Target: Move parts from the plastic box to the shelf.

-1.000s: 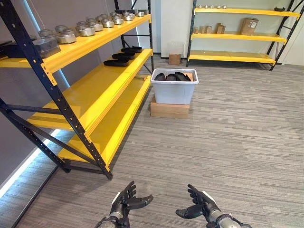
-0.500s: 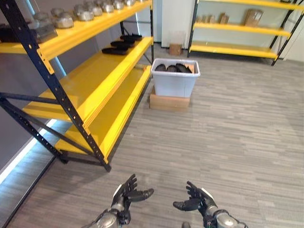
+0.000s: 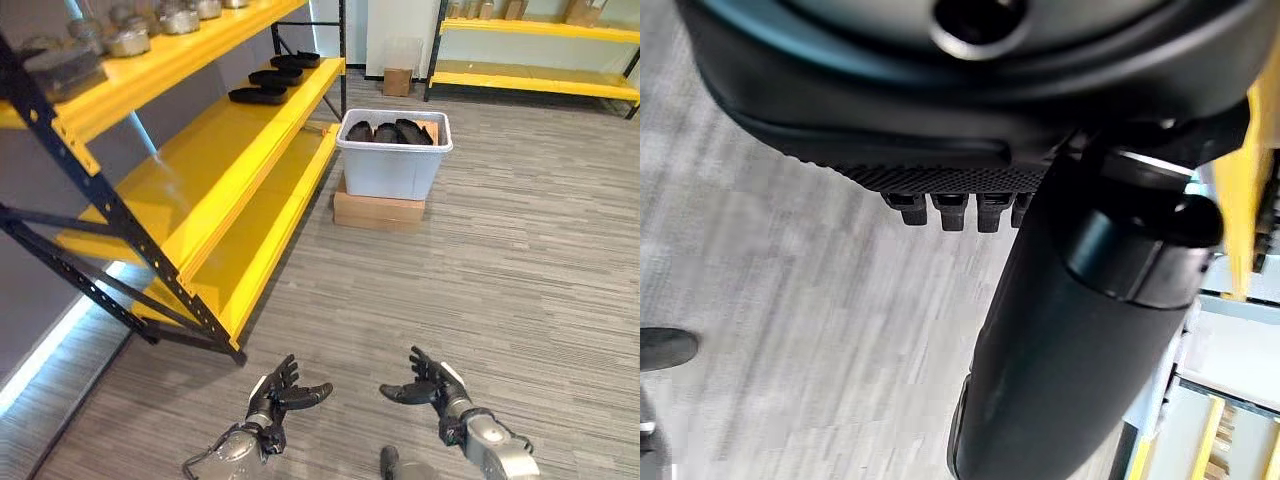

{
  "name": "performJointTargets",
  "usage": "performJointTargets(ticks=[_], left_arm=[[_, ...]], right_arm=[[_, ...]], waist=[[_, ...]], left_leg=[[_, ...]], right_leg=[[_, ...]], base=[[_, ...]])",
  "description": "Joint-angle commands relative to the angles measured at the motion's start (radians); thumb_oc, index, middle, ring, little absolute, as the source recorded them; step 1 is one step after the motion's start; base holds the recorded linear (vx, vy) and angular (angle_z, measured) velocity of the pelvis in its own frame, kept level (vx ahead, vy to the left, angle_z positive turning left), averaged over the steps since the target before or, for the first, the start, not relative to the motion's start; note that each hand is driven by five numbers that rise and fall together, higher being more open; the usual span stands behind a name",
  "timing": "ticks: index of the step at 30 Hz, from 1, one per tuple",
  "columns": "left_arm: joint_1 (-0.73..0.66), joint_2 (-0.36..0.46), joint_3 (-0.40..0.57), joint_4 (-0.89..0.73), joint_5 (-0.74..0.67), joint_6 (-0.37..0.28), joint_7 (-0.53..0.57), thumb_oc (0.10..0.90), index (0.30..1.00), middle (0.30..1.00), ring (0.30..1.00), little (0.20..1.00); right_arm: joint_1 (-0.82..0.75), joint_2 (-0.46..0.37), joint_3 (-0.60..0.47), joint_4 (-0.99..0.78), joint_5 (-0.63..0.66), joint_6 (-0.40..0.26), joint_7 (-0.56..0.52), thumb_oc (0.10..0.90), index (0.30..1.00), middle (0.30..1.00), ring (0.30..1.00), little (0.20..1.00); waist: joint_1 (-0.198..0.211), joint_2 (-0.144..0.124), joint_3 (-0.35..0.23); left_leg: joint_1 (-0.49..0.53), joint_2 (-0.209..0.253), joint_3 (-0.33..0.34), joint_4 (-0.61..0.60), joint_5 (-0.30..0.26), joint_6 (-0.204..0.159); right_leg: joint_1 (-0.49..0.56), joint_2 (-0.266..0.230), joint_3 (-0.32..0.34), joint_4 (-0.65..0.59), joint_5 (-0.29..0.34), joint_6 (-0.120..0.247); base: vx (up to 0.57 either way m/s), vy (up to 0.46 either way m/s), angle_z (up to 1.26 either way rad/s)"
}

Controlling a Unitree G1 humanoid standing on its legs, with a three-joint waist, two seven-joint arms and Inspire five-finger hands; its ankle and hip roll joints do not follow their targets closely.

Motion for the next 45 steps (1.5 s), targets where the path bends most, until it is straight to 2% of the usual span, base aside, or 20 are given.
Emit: performJointTargets(ticks=[1,4,5,6,7,8,11,13,16,19,23,25,27,28,29,31,32,34,37,45], left_arm=[[-0.058,0.018,0.017,-0.08,-0.031,-0.092,-0.003,0.9,1.0,1.0,1.0,1.0],[-0.054,0.012,0.028,-0.079,-0.044,-0.094,-0.001,0.9,1.0,1.0,1.0,1.0],[-0.053,0.013,0.032,-0.083,-0.055,-0.097,0.001,0.9,1.0,1.0,1.0,1.0],[-0.057,0.015,0.031,-0.086,-0.058,-0.096,0.001,0.9,1.0,1.0,1.0,1.0],[-0.057,0.019,0.038,-0.094,-0.062,-0.09,-0.004,0.9,1.0,1.0,1.0,1.0],[-0.051,0.017,0.041,-0.096,-0.063,-0.088,-0.002,0.9,1.0,1.0,1.0,1.0],[-0.033,0.012,0.046,-0.093,-0.067,-0.081,0.006,0.9,1.0,1.0,1.0,1.0],[-0.017,0.017,0.055,-0.099,-0.067,-0.079,0.009,0.9,1.0,1.0,1.0,1.0],[-0.016,0.026,0.076,-0.1,-0.075,-0.081,0.017,0.9,1.0,1.0,1.0,1.0],[-0.013,0.036,0.082,-0.098,-0.07,-0.074,0.009,0.9,1.0,1.0,1.0,1.0],[-0.011,0.05,0.078,-0.104,-0.069,-0.072,0.008,0.9,1.0,1.0,1.0,1.0],[-0.008,0.054,0.081,-0.109,-0.071,-0.074,0.01,0.9,1.0,1.0,1.0,1.0],[-0.012,0.065,0.075,-0.121,-0.067,-0.076,0.013,0.9,1.0,1.0,1.0,1.0],[-0.012,0.065,0.075,-0.121,-0.067,-0.076,0.013,0.9,1.0,1.0,1.0,1.0],[-0.017,0.068,0.067,-0.13,-0.068,-0.075,0.015,0.9,1.0,1.0,1.0,1.0],[-0.018,0.077,0.062,-0.134,-0.055,-0.074,0.011,0.9,1.0,1.0,1.0,1.0],[-0.018,0.082,0.062,-0.127,-0.049,-0.074,0.007,0.9,1.0,1.0,1.0,1.0],[-0.021,0.083,0.07,-0.111,-0.046,-0.079,0.001,0.9,1.0,1.0,1.0,1.0],[-0.029,0.071,0.085,-0.094,-0.037,-0.084,-0.006,0.9,1.0,1.0,1.0,1.0],[-0.013,0.043,0.078,-0.086,-0.034,-0.088,-0.016,0.9,1.0,1.0,1.0,1.0]], right_arm=[[-0.024,0.032,-0.009,-0.09,0.008,-0.075,0.011,0.9,1.0,1.0,1.0,1.0],[-0.015,0.024,-0.017,-0.083,0.007,-0.076,0.016,0.9,1.0,1.0,1.0,1.0],[-0.008,0.015,-0.024,-0.086,0.009,-0.079,0.014,0.9,1.0,1.0,1.0,1.0],[-0.005,0.011,-0.031,-0.091,0.011,-0.08,0.013,0.9,1.0,1.0,1.0,1.0],[0.009,0.004,-0.045,-0.104,0.013,-0.082,0.01,0.9,1.0,1.0,1.0,1.0],[0.013,0.0,-0.049,-0.105,0.006,-0.08,0.008,0.9,1.0,1.0,1.0,1.0],[0.02,0.002,-0.057,-0.126,0.008,-0.082,-0.01,0.9,1.0,1.0,1.0,1.0],[0.021,0.007,-0.055,-0.125,0.0,-0.085,-0.009,0.9,1.0,1.0,1.0,1.0],[0.021,0.013,-0.05,-0.124,-0.024,-0.085,-0.008,0.9,1.0,1.0,1.0,1.0],[0.049,0.045,-0.061,-0.134,-0.021,-0.082,0.004,0.9,1.0,1.0,1.0,1.0],[0.042,0.06,-0.072,-0.138,-0.022,-0.075,0.009,0.9,1.0,1.0,1.0,1.0],[0.033,0.066,-0.073,-0.136,-0.026,-0.078,0.01,0.9,1.0,1.0,1.0,1.0],[0.021,0.076,-0.065,-0.146,-0.027,-0.086,0.016,0.9,1.0,1.0,1.0,1.0],[0.021,0.076,-0.065,-0.146,-0.027,-0.086,0.016,0.9,1.0,1.0,1.0,1.0],[0.019,0.079,-0.06,-0.154,-0.026,-0.087,0.013,0.9,1.0,1.0,1.0,1.0],[0.024,0.079,-0.058,-0.162,-0.028,-0.086,0.015,0.9,1.0,1.0,1.0,1.0],[0.028,0.078,-0.057,-0.159,-0.019,-0.085,0.017,0.9,1.0,1.0,1.0,1.0],[0.029,0.072,-0.058,-0.152,0.004,-0.085,0.019,0.9,1.0,1.0,1.0,1.0],[0.029,0.057,-0.069,-0.138,-0.002,-0.079,0.016,0.9,1.0,1.0,1.0,1.0],[0.034,0.039,-0.048,-0.147,0.006,-0.075,0.041,0.9,1.0,1.0,1.0,1.0]], waist=[[0.02,0.01,-0.026],[0.031,0.002,-0.018],[0.05,-0.026,0.007],[0.058,-0.038,0.025],[0.075,-0.06,0.05],[0.081,-0.06,0.056],[0.105,-0.066,0.074],[0.127,-0.053,0.081],[0.154,-0.031,0.098],[0.16,-0.043,0.073],[0.183,-0.071,0.03],[0.187,-0.077,0.02],[0.181,-0.074,0.026],[0.18,-0.073,0.024],[0.162,-0.057,0.044],[0.134,-0.023,0.071],[0.11,-0.018,0.084],[0.088,-0.033,0.092],[0.061,-0.043,0.104],[0.041,-0.025,0.055]], left_leg=[[-0.012,0.018,0.028,-0.08,0.011,0.057],[-0.086,0.017,0.028,0.124,0.101,0.026],[-0.198,-0.015,0.02,0.365,0.18,0.021],[-0.255,-0.034,0.014,0.473,0.205,0.02],[-0.327,-0.043,0.042,0.611,0.228,0.039],[-0.353,-0.034,0.065,0.621,0.215,0.053],[-0.483,-0.032,0.118,0.452,0.142,0.086],[-0.496,0.02,0.121,0.178,0.179,0.081],[-0.5,0.081,0.05,0.043,0.277,0.04],[-0.507,0.051,0.032,0.099,0.217,0.045],[-0.541,-0.039,0.074,0.229,0.078,0.09],[-0.53,-0.058,0.092,0.23,0.053,0.109],[-0.493,-0.085,0.102,0.221,0.02,0.14],[-0.495,-0.084,0.102,0.219,0.022,0.14],[-0.45,-0.1,0.097,0.207,0.004,0.159],[-0.381,-0.102,0.086,0.186,-0.022,0.179],[-0.332,-0.114,0.067,0.176,-0.041,0.182],[-0.271,-0.14,0.056,0.163,-0.076,0.174],[-0.181,-0.161,0.047,0.165,-0.121,0.146],[-0.067,-0.104,0.024,0.141,-0.147,0.111]], right_leg=[[0.096,0.043,0.009,-0.268,0.17,-0.006],[0.151,0.066,0.021,-0.279,0.136,-0.039],[0.207,0.057,0.037,-0.299,0.124,-0.06],[0.23,0.051,0.039,-0.307,0.121,-0.068],[0.269,0.053,0.05,-0.316,0.106,-0.092],[0.288,0.057,0.052,-0.316,0.097,-0.095],[0.327,0.057,0.064,-0.301,0.063,-0.09],[0.345,0.082,0.08,-0.258,0.011,-0.085],[0.373,0.118,0.095,-0.151,-0.081,-0.093],[0.421,0.1,0.09,-0.118,-0.15,-0.084],[0.482,-0.006,0.089,-0.144,-0.149,-0.031],[0.456,-0.035,0.097,-0.091,-0.099,-0.003],[0.352,-0.054,0.117,0.102,0.048,0.022],[0.349,-0.053,0.117,0.101,0.05,0.022],[0.273,-0.056,0.127,0.228,0.15,0.03],[0.164,-0.042,0.111,0.34,0.149,0.014],[0.089,-0.007,0.096,0.326,0.085,0.002],[0.062,-0.006,0.063,0.13,0.056,-0.001],[0.039,-0.041,0.009,-0.167,0.154,0.027],[0.063,0.004,0.015,-0.149,0.166,0.006]], base=[[0.27,-0.224,0.07],[0.16,-0.168,-0.42],[0.11,-0.203,-0.27],[0.16,-0.274,-0.1],[0.14,-0.195,-0.05],[0.2,-0.171,-0.1],[0.2,-0.009,-0.16],[0.28,0.07,-0.53],[0.33,0.105,-0.78],[0.37,0.152,-0.26],[0.42,0.305,-0.35],[0.27,0.273,-0.11],[0.21,0.252,0.32],[0.15,0.222,0.67],[0.25,0.303,0.47],[0.38,0.325,0.47],[0.48,0.158,0.59],[0.49,0.043,0.33],[0.41,-0.053,0.46],[0.32,-0.101,0.27]])
